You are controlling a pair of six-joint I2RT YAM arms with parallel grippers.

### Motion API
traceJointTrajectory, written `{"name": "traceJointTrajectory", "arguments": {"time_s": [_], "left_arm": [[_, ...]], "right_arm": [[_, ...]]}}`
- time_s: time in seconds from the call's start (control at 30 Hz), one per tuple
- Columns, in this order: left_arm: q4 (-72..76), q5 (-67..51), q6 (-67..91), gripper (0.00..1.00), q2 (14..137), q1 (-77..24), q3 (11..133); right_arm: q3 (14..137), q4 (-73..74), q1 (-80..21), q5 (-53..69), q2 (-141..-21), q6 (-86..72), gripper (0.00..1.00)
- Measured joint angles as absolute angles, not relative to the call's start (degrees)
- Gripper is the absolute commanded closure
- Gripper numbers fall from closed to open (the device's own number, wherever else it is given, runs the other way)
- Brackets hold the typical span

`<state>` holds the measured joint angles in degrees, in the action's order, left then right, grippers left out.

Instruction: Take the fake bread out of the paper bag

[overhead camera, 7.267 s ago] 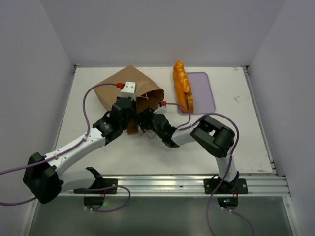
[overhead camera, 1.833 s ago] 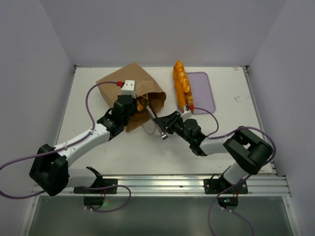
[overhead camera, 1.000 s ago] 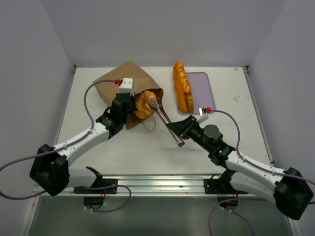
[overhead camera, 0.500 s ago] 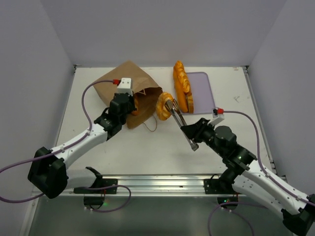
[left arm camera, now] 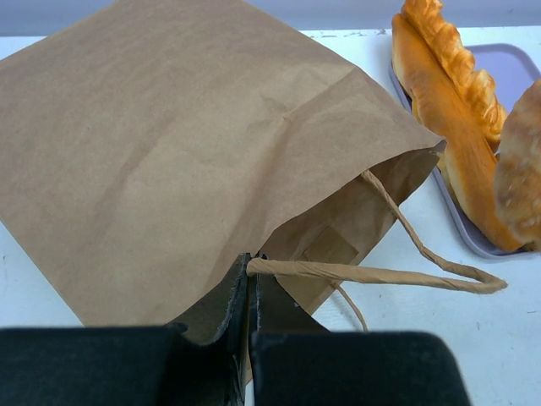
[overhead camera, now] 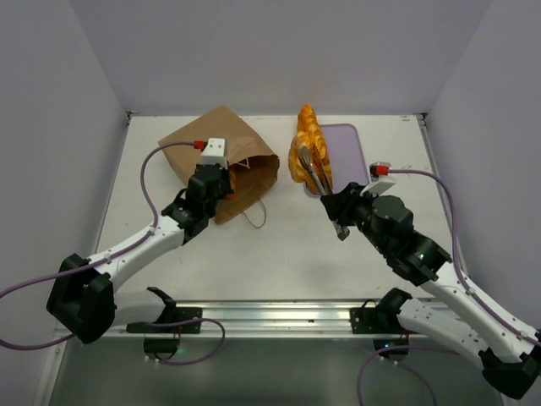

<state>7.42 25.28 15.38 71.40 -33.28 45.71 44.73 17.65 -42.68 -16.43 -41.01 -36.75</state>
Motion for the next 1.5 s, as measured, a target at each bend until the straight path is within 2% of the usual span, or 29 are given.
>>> {"name": "traceJointTrajectory", "arguments": {"time_s": [0.33, 0.8, 1.5], "left_arm": [[8.1, 24.9, 15.4, 1.0, 70.8, -33.3, 45.1], [8.2, 24.9, 15.4, 1.0, 69.7, -33.2, 44.0], [8.6, 24.8, 15.4, 1.0, 68.8, -33.1, 43.2]], "right_arm": [[50.8, 17.1, -37.8, -21.4, -49.7, -29.3, 1.0], [60.3, 11.5, -23.4, -18.3, -65.3, -22.8, 1.0], [70.1, 5.1, -22.1, -17.6, -89.2, -11.2, 1.0]]}}
